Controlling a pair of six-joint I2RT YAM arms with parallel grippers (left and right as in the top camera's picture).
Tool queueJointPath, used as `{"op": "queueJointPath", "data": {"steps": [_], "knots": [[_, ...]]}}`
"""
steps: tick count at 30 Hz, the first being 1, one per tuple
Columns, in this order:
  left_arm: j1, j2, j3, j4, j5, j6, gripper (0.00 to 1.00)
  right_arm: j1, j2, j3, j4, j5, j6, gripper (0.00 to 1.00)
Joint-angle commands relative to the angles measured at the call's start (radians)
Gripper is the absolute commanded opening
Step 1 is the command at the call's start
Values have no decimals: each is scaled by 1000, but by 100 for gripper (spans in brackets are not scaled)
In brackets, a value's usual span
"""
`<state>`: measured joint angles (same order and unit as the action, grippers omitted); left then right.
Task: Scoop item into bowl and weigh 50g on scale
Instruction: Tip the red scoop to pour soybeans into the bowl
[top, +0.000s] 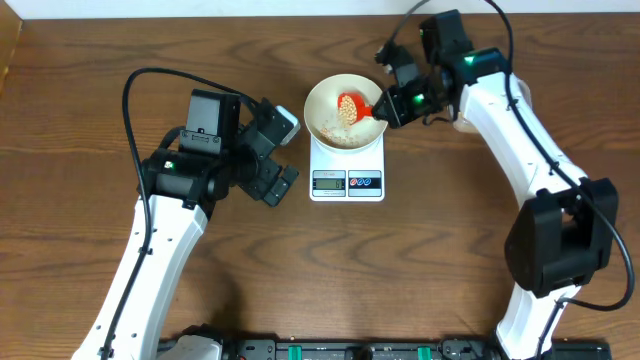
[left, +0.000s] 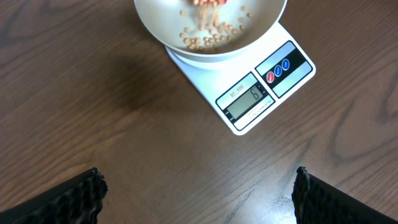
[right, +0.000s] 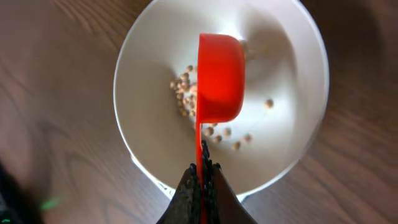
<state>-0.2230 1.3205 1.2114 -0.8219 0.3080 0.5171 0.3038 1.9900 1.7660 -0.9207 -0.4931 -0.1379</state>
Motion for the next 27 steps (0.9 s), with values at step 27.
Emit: {"op": "queueJointPath", "data": {"steps": [27], "knots": [[3, 6, 3, 0, -3, -9, 98, 240, -14, 85, -2, 592, -259, 1]]}}
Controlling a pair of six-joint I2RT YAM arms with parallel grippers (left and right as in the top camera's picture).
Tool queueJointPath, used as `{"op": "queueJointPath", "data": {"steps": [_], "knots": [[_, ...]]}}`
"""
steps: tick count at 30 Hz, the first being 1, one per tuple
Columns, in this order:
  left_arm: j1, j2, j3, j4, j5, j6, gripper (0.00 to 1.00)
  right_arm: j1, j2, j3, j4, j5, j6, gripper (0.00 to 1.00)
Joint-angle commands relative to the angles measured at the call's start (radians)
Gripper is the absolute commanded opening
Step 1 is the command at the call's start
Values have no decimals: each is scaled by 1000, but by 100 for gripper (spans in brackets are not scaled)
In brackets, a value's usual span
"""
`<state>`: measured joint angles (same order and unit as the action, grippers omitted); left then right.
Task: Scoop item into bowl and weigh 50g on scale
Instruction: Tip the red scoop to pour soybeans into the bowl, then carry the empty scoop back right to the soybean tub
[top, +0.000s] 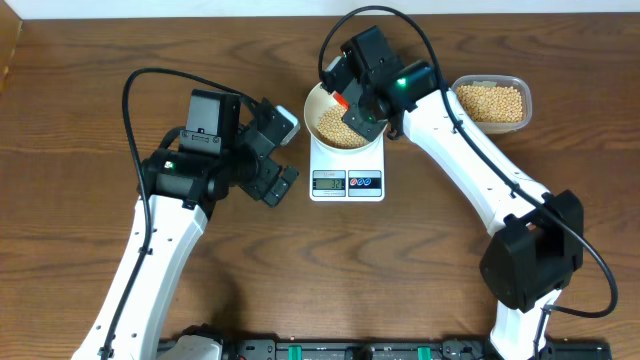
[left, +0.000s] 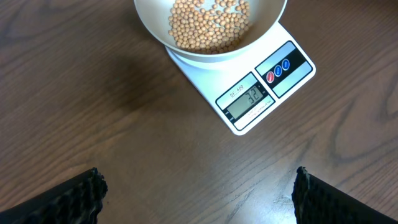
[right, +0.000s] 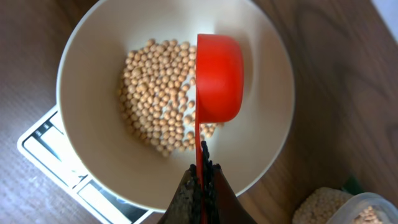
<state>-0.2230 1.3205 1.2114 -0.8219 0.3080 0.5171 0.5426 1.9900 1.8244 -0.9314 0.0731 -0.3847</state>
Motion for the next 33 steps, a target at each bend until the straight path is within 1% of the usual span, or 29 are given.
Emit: {"op": "queueJointPath", "data": {"steps": [1, 5, 7, 11, 15, 18, 23, 29, 33], "knots": [[3, 6, 3, 0, -3, -9, 98, -1, -19, 27, 12, 26, -13, 1], [3, 6, 3, 0, -3, -9, 98, -10, -51, 27, 27, 24, -11, 1], [3, 6, 3, 0, -3, -9, 98, -21, -68, 28, 35, 4, 19, 1], [3, 6, 3, 0, -3, -9, 98, -90, -105, 41, 22, -185, 75, 1], [3, 6, 3, 0, -3, -9, 98, -212, -154, 44, 23, -404, 147, 1], [3, 6, 3, 0, -3, -9, 98, -311, -189, 44, 14, -484, 188, 1], [3, 6, 3, 0, -3, -9, 98, -454, -235, 44, -44, -483, 208, 1], [3, 6, 3, 0, -3, -9, 98, -597, -237, 42, -150, -479, 255, 1], [3, 6, 3, 0, -3, -9, 98, -682, -229, 39, -204, -449, 348, 1]]}}
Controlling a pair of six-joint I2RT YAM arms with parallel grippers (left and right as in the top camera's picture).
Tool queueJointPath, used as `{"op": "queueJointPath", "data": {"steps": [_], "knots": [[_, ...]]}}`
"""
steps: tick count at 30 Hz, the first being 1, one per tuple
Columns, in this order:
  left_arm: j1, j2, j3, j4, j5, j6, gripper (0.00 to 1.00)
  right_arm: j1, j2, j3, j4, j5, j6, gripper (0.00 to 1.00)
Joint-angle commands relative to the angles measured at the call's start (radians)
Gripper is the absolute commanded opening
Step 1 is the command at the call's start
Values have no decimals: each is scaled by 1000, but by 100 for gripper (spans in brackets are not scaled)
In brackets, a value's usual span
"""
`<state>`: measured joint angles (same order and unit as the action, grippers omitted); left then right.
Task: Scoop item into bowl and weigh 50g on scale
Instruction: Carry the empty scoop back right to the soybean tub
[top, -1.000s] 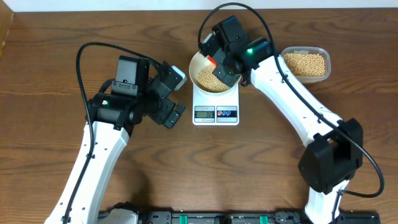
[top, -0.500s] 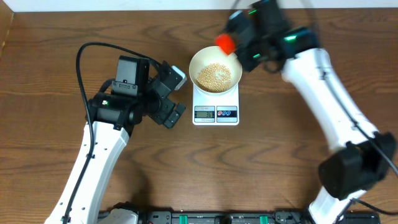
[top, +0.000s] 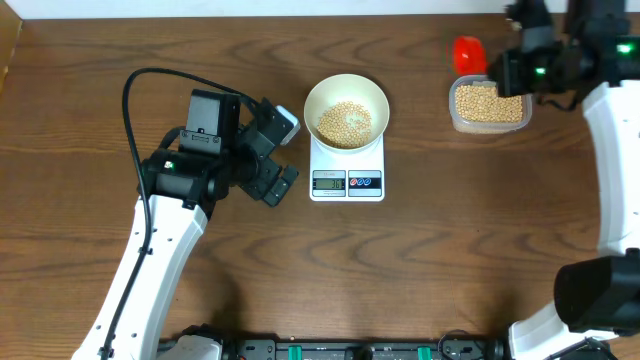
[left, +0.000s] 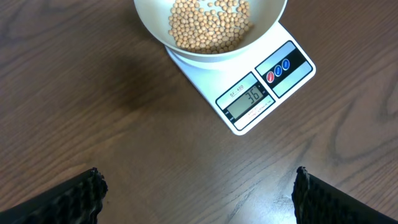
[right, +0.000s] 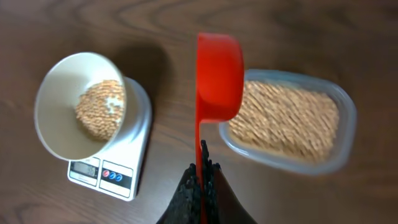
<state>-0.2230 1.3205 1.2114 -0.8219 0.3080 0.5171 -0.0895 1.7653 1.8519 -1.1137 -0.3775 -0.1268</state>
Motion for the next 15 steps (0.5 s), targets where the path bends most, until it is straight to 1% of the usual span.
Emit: {"op": "queueJointPath", "data": {"steps": [1, 2, 5, 11, 15], "knots": [[3, 6, 3, 0, -3, -9, 98, -70, 3, 11, -35, 1, 106, 1], [3, 6, 3, 0, -3, -9, 98, -103, 15, 11, -65, 1, 120, 1], [3, 6, 3, 0, -3, -9, 98, -115, 39, 9, -106, 6, 106, 1], [3, 6, 3, 0, -3, -9, 98, -111, 107, 5, -102, 90, 87, 1], [3, 6, 3, 0, -3, -9, 98, -103, 153, 5, -101, 110, 86, 1]]}}
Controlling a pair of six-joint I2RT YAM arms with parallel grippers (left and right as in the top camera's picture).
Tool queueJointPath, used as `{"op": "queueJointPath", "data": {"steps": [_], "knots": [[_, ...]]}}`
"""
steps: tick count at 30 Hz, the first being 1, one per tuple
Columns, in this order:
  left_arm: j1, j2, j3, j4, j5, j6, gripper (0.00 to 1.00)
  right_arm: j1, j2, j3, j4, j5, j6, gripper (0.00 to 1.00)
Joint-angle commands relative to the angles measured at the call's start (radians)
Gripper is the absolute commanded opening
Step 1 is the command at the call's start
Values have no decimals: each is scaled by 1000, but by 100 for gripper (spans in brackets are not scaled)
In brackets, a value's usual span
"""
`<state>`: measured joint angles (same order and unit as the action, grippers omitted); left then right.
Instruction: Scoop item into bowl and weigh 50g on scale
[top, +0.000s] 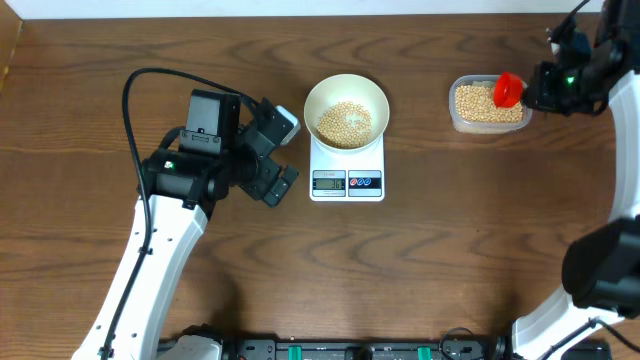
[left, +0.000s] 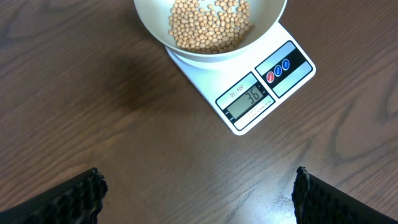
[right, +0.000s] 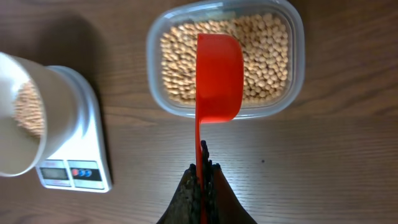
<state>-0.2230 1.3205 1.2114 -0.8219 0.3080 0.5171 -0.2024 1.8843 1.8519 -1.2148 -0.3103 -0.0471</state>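
Observation:
A cream bowl (top: 346, 108) with a heap of tan beans stands on the white scale (top: 347, 178), whose display (left: 245, 98) reads 36. A clear plastic tub (top: 488, 103) of the same beans sits at the far right. My right gripper (right: 201, 167) is shut on the handle of a red scoop (right: 219, 78), which hangs turned on edge over the tub (right: 225, 57). My left gripper (left: 199, 193) is open above bare wood, just left of and nearer than the scale, with nothing between its fingers.
The table's far edge meets a white wall close behind the bowl and tub. The left arm's body (top: 215, 155) sits just left of the scale. A black rail with connectors (top: 330, 350) lines the front edge.
My right gripper has moved the red scoop from above the tub's far left corner to over the tub's right part. The scale still reads 36. The left arm has not moved.
The scoop was tipped over the bowl with a few beans in it and the scale reading 6. Then the bowl held a heap, reading 32, scoop still over it. Later the scoop was away by the tub, reading 36, and now it hangs over the tub.

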Motion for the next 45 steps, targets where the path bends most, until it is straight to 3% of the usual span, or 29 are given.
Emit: {"op": "queueJointPath", "data": {"steps": [1, 5, 13, 34, 45], "knots": [[3, 6, 3, 0, -3, -9, 98, 15, 44, 5, 0, 64, 9, 1], [3, 6, 3, 0, -3, -9, 98, 32, 80, 5, 10, 160, 17, 1], [3, 6, 3, 0, -3, -9, 98, 45, 151, 4, 56, 168, 17, 1], [3, 6, 3, 0, -3, -9, 98, -7, 230, 5, 111, -177, 52, 1], [3, 6, 3, 0, -3, -9, 98, -101, 223, 5, 104, -206, 29, 1]]}}
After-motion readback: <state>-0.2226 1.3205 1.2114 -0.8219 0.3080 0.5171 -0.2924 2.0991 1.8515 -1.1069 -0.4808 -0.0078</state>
